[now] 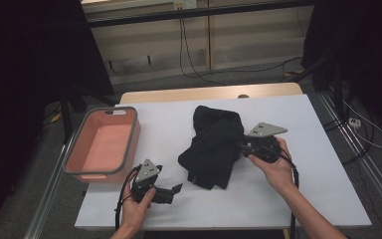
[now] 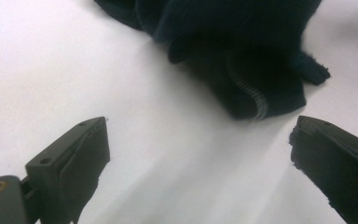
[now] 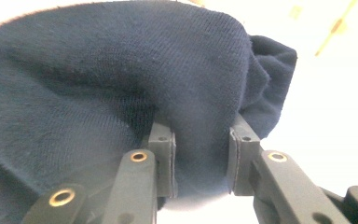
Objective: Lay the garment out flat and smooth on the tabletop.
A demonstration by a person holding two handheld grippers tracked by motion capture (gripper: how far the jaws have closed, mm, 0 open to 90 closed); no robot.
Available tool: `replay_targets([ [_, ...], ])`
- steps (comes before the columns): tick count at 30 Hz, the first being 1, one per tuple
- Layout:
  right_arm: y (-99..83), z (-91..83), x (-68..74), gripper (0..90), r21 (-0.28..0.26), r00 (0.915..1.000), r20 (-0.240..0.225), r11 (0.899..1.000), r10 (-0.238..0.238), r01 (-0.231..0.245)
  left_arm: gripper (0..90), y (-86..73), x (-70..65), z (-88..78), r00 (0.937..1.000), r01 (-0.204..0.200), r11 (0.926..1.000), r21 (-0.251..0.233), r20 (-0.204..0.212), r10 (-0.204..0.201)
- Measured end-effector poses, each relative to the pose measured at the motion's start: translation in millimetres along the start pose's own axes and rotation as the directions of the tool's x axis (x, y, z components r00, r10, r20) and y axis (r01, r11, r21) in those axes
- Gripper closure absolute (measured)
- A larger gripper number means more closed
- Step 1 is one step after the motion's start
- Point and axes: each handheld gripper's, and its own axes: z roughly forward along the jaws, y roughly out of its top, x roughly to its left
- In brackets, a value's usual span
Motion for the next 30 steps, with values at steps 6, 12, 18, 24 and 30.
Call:
replay_targets([
  [6,-11.0,2.7,-20.5,70.1,0.029,0.9971,0.065,0.999,0.04,-0.042,4.7,-0.1,0.1,0.3,1.0,0.0,1.0,0.0,-0.001,0.0],
  [12,-31.2,10.4,-44.2,69.9,0.08,0.989,0.127,0.993,0.076,-0.087,4.7,-0.1,-0.7,2.5,1.0,-0.003,0.9999,0.01,0.003,0.003],
  [18,-35.5,11.1,-47.1,51.8,0.076,0.9856,0.115,0.988,0.124,-0.133,4.7,-0.2,-0.4,2.8,1.0,-0.002,0.9999,0.011,0.006,0.002],
  [24,-19.5,-1.6,-34.3,35.4,0.046,0.9886,0.115,0.994,0.097,-0.103,4.7,0.0,-0.3,3.7,1.0,-0.004,0.9998,0.017,0.008,0.004],
  [30,1.8,-15.1,-12.3,24.5,-0.011,0.9945,0.099,0.999,0.034,-0.033,4.7,-0.2,0.1,3.9,0.9999,0.0,0.9999,0.013,0.011,0.0],
])
